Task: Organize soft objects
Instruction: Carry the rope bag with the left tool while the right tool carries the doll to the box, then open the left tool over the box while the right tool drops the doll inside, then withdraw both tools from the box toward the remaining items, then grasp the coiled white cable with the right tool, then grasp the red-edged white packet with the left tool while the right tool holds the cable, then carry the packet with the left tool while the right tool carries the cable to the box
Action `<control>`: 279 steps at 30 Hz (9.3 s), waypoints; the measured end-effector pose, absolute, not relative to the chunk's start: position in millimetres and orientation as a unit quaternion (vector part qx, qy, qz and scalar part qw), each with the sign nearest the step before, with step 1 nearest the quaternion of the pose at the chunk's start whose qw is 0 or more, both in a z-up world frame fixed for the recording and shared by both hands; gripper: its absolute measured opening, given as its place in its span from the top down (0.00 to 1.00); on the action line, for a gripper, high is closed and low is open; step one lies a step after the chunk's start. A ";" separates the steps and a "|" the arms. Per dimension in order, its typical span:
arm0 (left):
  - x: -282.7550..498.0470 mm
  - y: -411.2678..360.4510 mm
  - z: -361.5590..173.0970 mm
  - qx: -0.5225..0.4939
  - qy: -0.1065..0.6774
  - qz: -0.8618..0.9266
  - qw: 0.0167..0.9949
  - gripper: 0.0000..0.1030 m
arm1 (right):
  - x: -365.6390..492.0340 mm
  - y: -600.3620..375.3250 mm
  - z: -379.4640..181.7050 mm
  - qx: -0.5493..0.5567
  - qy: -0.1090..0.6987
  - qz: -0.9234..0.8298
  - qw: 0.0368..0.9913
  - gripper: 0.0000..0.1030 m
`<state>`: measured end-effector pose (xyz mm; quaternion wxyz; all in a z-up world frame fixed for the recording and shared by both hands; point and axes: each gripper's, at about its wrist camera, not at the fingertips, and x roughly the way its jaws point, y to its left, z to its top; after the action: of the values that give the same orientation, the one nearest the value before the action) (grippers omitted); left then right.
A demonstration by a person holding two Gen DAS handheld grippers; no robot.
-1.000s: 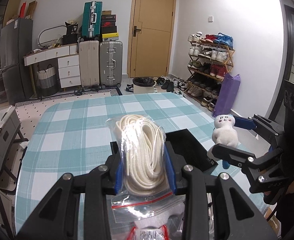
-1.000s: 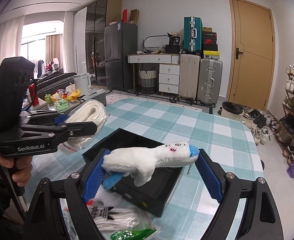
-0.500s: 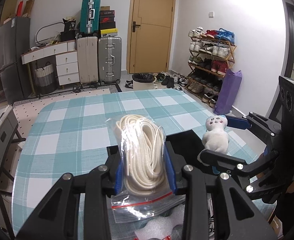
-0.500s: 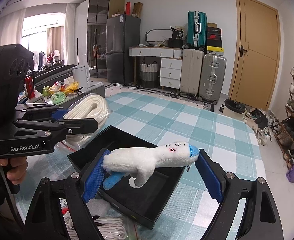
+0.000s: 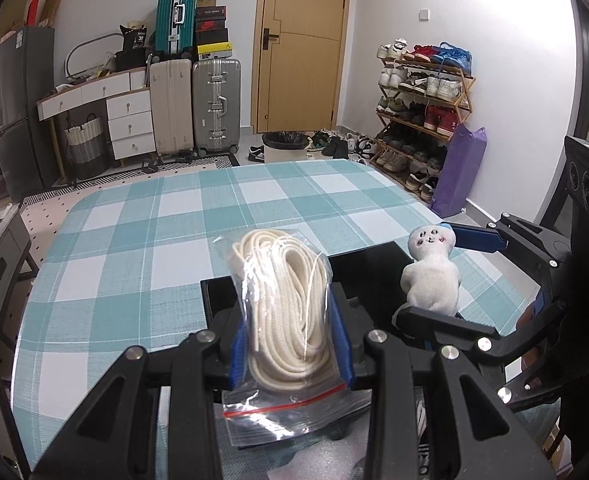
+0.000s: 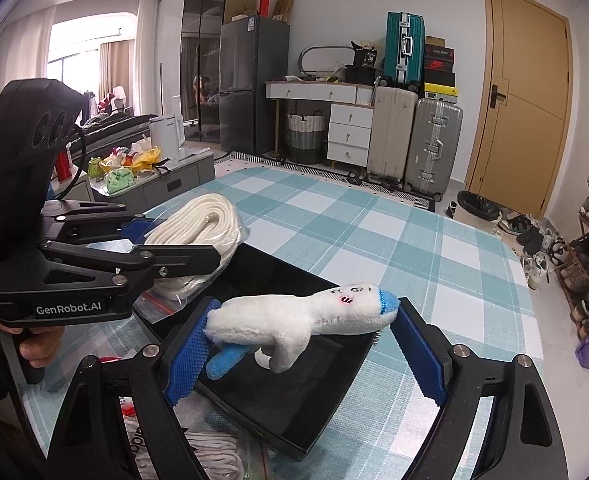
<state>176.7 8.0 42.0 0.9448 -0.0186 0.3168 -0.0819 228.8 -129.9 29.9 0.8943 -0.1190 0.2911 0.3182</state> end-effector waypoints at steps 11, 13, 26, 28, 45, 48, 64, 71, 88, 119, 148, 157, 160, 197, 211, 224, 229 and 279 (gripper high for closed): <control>184.0 4.4 33.6 -0.013 0.325 -0.083 0.942 0.67 | 231.8 -122.8 23.1 -0.133 0.296 0.320 0.890 0.15; 184.7 3.7 32.2 -0.011 0.327 -0.082 0.941 0.67 | 232.6 -123.1 22.4 -0.135 0.296 0.319 0.890 0.15; 180.5 -1.5 31.1 -0.002 0.322 -0.084 0.943 0.39 | 231.5 -133.5 21.2 -0.133 0.285 0.304 0.899 0.02; 176.7 -2.9 34.3 -0.001 0.315 -0.083 0.946 0.35 | 228.7 -135.0 22.5 -0.135 0.284 0.300 0.901 0.01; 129.4 13.5 50.8 -0.020 0.289 -0.023 0.957 0.00 | 167.7 -155.6 50.2 -0.097 0.287 0.289 0.908 0.01; 119.0 11.9 48.6 -0.004 0.286 -0.009 0.958 0.00 | 158.5 -155.7 49.5 -0.092 0.288 0.288 0.909 0.01; 79.9 6.9 33.9 -0.005 0.290 0.007 0.957 0.00 | 130.6 -161.8 36.7 -0.073 0.307 0.278 0.907 0.01; 65.0 1.3 29.5 0.006 0.293 0.004 0.956 0.00 | 120.1 -167.3 29.8 -0.067 0.315 0.275 0.906 0.01; 43.6 -10.0 8.7 0.022 0.327 -0.033 0.944 0.00 | 101.3 -179.4 1.8 -0.059 0.349 0.268 0.896 0.01; 46.7 16.7 -12.8 -0.011 0.360 -0.024 0.933 0.00 | 108.1 -175.9 -26.8 -0.057 0.396 0.265 0.877 0.01; 49.4 24.8 -22.7 -0.012 0.379 -0.008 0.925 0.00 | 70.6 -134.1 -32.3 -0.074 0.412 0.387 0.821 0.14; 51.3 21.7 -26.2 -0.014 0.385 -0.011 0.923 0.00 | 60.0 -113.5 -41.0 -0.106 0.406 0.417 0.806 0.33; 51.7 20.6 -27.2 -0.012 0.386 -0.008 0.923 0.00 | 56.7 -104.3 -44.9 -0.126 0.399 0.412 0.810 0.39; 51.7 33.6 -23.7 -0.043 0.379 -0.002 0.924 0.00 | 21.9 -162.5 7.3 -0.095 0.321 0.439 0.834 0.69; 62.6 4.8 -34.4 0.008 0.404 -0.030 0.914 0.03 | 26.0 -185.9 28.2 -0.072 0.301 0.408 0.859 0.69; 51.2 4.2 -30.4 0.007 0.400 -0.063 0.914 0.52 | 46.4 -177.9 30.1 -0.057 0.302 0.377 0.874 0.69; 40.4 7.7 -19.8 -0.005 0.384 -0.069 0.921 0.53 | 50.9 -180.8 33.5 -0.045 0.297 0.367 0.880 0.69; 153.7 -1.2 55.1 -0.013 0.314 -0.060 0.947 0.53 | 163.9 -162.8 64.0 -0.044 0.315 0.315 0.894 0.69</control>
<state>153.7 -1.2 55.1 0.9474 -0.0127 0.3143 -0.0596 163.9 -162.8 64.0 0.8943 -0.0443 0.3151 0.3147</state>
